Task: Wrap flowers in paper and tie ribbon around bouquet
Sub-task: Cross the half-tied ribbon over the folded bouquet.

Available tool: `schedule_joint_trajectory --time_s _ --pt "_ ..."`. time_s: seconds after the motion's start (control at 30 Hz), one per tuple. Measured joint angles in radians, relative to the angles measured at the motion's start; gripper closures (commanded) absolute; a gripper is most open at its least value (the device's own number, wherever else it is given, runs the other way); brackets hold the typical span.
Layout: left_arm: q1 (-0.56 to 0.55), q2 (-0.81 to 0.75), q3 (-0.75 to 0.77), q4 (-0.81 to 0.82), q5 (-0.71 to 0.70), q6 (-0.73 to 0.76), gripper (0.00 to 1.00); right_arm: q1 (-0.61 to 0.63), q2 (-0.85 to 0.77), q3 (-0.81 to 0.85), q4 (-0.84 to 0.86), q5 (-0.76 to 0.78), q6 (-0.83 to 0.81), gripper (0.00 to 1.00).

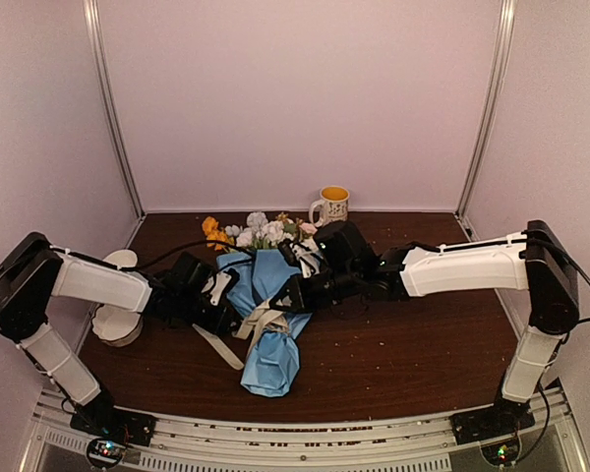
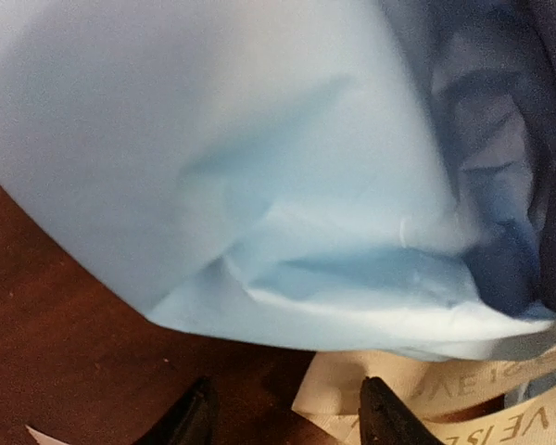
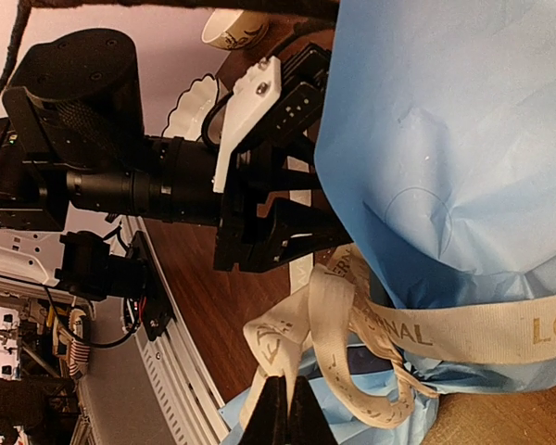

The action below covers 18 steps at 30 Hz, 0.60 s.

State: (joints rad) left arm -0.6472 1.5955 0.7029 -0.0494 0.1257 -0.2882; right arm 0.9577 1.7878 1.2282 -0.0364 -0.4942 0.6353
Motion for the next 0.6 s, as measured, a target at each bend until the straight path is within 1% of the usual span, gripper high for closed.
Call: schedule_joint_trajectory --time_s 0.13,0.27,0.4,0.43,0.5,0.53,0.57,0.6 --pt "-0.006 0.000 0.024 -0.009 -0.012 0.037 0.45 0.000 0.000 0.006 -0.011 0.001 -0.002 1.00" --pt "-0.035 0.008 0.027 -0.011 0.024 0.078 0.47 0.000 0.000 0.007 -0.019 0.003 -0.004 1.00" --pt "-0.050 0.068 0.072 -0.045 0.035 0.095 0.54 0.000 0.000 0.008 -0.028 0.005 -0.006 1.00" --pt "-0.050 0.079 0.088 -0.056 0.034 0.099 0.59 0.000 0.000 0.008 -0.029 0.006 -0.006 1.00" --pt "-0.050 0.097 0.111 -0.071 0.029 0.100 0.79 0.000 0.000 0.008 -0.031 0.008 -0.008 1.00" --pt "-0.050 0.100 0.116 -0.075 0.027 0.096 0.90 0.000 0.000 0.008 -0.032 0.009 -0.008 1.00" --pt "-0.050 0.101 0.118 -0.081 0.022 0.098 0.99 0.000 0.000 0.008 -0.032 0.010 -0.008 1.00" --pt "-0.050 0.102 0.118 -0.086 0.014 0.097 1.00 0.000 0.000 0.007 -0.033 0.013 -0.008 1.00"
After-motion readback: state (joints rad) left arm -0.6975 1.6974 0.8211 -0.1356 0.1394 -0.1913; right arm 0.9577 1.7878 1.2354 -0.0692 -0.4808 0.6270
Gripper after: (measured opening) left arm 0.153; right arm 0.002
